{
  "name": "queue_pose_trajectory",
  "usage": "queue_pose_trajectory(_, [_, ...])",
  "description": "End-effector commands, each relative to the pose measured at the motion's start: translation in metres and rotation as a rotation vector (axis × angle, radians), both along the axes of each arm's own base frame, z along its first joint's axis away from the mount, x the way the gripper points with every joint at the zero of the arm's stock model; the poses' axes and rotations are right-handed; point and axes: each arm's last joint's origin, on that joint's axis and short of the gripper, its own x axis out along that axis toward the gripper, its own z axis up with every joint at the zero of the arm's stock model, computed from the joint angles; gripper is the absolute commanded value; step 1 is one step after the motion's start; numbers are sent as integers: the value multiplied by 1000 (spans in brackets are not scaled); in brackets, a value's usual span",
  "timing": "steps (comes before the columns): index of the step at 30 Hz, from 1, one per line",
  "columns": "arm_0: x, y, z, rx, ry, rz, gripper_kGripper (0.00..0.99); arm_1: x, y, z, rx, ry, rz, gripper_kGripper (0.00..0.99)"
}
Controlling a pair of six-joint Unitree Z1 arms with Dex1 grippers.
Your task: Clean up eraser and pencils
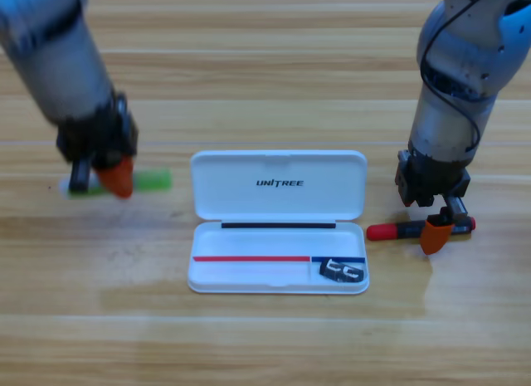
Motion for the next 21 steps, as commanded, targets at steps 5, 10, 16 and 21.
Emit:
queue_pose_trajectory(5, [-16,-38,23,-10,-18,-87,0,14,-6,-53,-32,119,1,0])
queue_pose_trajectory(10, [-22,-52,22,-11,-14,-106,0,15,-4,-52,-27,115,3,0])
queue_pose_trajectory(16, [-25,-63,21,-25,-9,-123,0,16,-6,-51,-25,116,-4,0])
queue_pose_trajectory(21, [-28,-78,16,-29,-1,-149,0,17,-8,-42,-7,103,-9,0])
